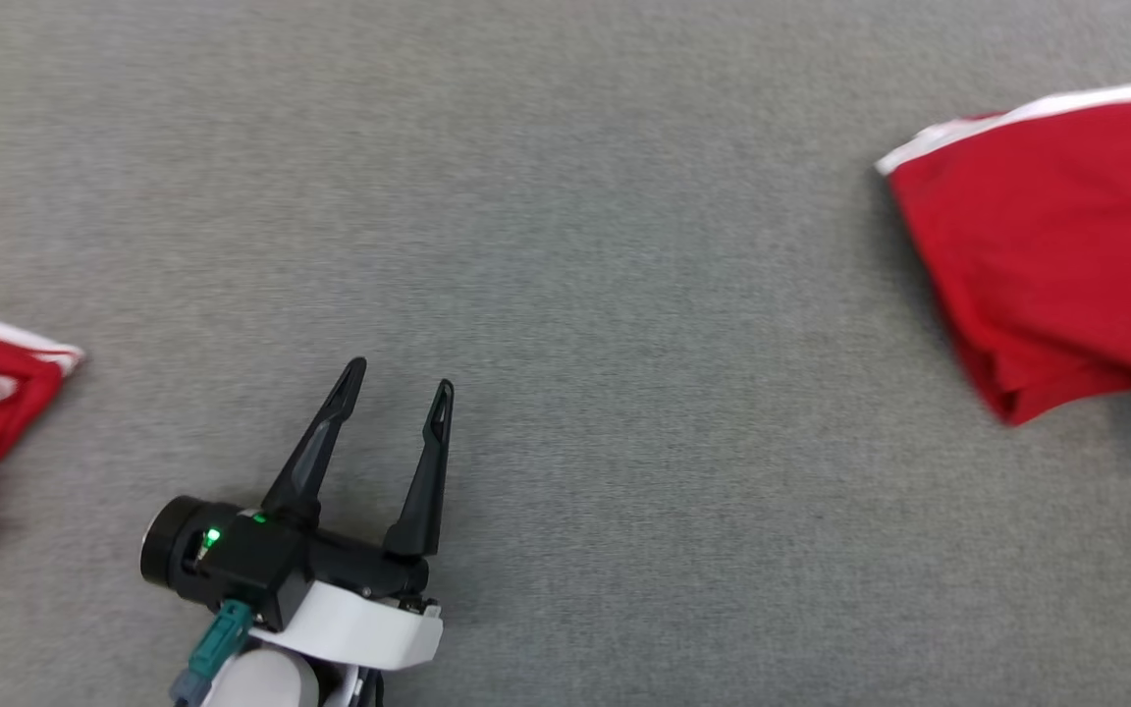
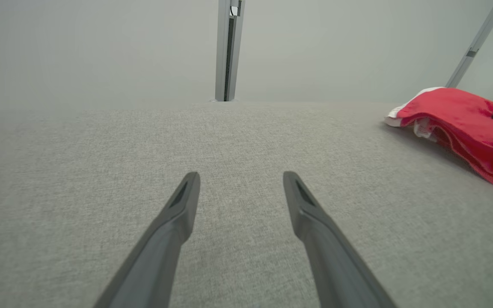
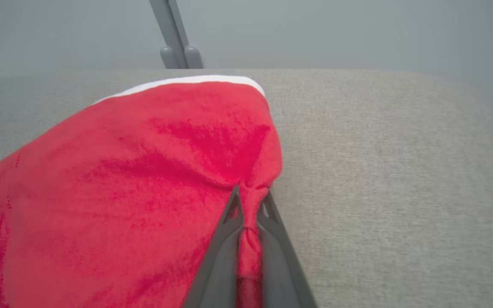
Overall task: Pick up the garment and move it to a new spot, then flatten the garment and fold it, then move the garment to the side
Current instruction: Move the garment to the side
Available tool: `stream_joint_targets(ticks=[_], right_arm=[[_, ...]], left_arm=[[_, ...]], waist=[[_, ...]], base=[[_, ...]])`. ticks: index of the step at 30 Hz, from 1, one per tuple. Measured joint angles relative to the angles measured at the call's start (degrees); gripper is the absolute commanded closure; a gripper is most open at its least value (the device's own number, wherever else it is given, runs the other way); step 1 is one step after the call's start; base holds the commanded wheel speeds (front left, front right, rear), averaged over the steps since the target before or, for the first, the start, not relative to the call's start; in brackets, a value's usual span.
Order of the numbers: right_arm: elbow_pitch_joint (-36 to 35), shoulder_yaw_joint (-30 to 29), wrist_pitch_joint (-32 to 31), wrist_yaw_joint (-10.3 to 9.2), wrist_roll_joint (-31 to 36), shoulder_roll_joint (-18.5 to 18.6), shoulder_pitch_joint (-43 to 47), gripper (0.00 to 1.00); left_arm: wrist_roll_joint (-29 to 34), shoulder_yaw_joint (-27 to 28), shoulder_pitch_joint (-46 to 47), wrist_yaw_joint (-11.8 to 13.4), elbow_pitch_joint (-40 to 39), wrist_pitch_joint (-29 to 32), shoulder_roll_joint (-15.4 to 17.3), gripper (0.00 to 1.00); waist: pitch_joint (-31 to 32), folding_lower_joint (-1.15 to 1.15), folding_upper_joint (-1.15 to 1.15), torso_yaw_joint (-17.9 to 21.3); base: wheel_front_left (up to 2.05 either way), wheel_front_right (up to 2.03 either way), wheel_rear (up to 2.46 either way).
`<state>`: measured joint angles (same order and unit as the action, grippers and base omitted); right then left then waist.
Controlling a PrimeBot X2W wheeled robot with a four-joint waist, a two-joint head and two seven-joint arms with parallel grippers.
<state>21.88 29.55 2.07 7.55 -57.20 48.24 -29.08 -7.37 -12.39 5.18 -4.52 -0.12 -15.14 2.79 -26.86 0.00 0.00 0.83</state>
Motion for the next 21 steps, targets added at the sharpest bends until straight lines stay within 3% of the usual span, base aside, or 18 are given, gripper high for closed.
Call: stream_joint_targets(ticks=[7,15,16,17,21], right_arm=[[5.45,-4.32,1.51,0.0,7.2,2.72,-6.78,1.0],[12.3,-9.88,3.38,0.01,13.81,1.09,-12.44,1.0],[13.35,-10.78,3.82,0.01,14.7,0.63,-12.9,0.65],[14.51,-11.66,4.14,0.01,15.55,0.2,-13.32,0.0],[19.51,-15.59,7.46,0.0,22.79,-0.6,-15.24,0.0]], left_arm=[[2.41,0.4,3.69,-1.77,-1.33,0.0,-0.01,0.0],[3.36,-0.29,7.03,-2.48,-4.37,-0.23,1.03,0.0],[3.39,-0.33,7.31,-2.5,-4.7,-0.27,1.15,0.0],[3.46,-0.41,7.52,-2.54,-4.93,-0.3,1.2,0.0],[3.56,-0.93,8.61,-2.56,-5.23,-0.51,1.2,0.0]], waist=[[-4.69,0.0,0.0,4.45],[-9.84,0.0,0.0,7.68],[-10.33,0.0,0.0,7.94],[-10.74,0.0,0.0,8.14],[-11.7,0.0,0.0,8.11]], base=[[0.0,0.0,0.0],[0.0,0.0,0.0],[0.0,0.0,0.0],[0.0,0.0,0.0],[0.0,0.0,0.0]])
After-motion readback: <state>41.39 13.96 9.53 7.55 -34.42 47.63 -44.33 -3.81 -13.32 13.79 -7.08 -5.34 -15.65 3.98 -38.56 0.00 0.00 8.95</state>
